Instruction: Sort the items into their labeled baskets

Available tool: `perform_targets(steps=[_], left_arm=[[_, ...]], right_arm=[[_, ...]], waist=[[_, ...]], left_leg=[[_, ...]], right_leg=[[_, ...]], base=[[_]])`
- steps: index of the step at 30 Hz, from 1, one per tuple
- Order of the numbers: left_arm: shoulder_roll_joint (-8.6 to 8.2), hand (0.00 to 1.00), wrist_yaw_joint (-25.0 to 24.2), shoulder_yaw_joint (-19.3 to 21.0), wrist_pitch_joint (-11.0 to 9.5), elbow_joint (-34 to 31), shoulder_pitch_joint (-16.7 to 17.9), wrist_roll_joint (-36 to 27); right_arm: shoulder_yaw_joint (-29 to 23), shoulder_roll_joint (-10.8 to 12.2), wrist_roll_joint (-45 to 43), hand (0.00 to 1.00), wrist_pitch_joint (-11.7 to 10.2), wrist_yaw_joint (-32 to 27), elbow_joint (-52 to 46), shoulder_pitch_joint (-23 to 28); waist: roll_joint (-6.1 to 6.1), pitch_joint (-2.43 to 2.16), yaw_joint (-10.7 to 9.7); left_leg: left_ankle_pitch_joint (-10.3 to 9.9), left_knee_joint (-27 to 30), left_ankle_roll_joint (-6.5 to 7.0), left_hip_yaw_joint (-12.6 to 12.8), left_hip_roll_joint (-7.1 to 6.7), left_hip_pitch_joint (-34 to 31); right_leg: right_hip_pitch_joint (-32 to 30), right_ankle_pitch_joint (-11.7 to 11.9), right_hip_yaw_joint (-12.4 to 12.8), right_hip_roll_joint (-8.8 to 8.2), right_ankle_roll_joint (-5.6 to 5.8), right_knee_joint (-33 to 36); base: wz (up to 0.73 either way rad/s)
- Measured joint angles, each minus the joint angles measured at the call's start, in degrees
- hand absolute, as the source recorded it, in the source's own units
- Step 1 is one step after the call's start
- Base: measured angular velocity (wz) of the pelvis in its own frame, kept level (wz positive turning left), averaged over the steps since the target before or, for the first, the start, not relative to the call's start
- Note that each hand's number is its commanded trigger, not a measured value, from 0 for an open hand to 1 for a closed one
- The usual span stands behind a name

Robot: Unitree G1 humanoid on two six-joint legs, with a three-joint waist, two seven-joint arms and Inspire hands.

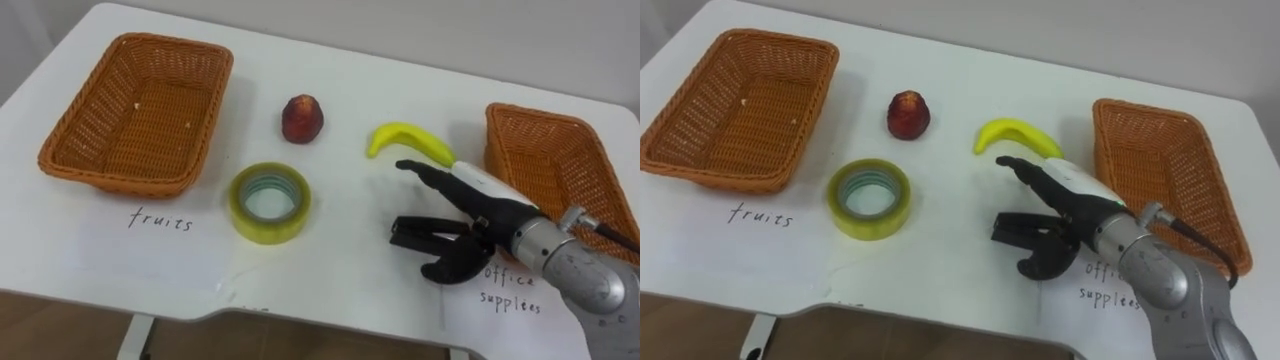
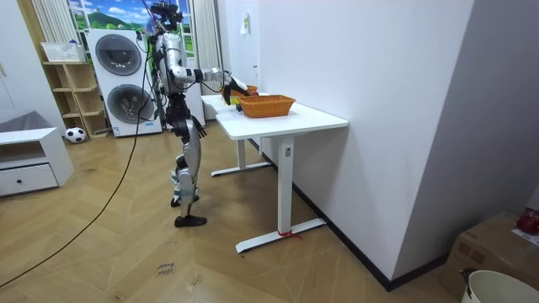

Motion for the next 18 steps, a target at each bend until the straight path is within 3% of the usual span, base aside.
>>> perform_targets(steps=[18], left_arm=[[0.03, 0.00, 0.2, -1.2, 0.1, 0.4, -0.3, -0.6]], right_arm=[[3.1, 0.1, -0.8, 0.00, 1.3, 0.0, 4.9, 0.0]], waist=[[0.05, -0.06, 0.6]], left_leg=[[0.0, 0.1, 0.01, -0.2, -0.15, -0.3]], right_leg=[[0.0, 0.0, -0.2, -0.13, 0.00, 0.0]], base=[[0.00]])
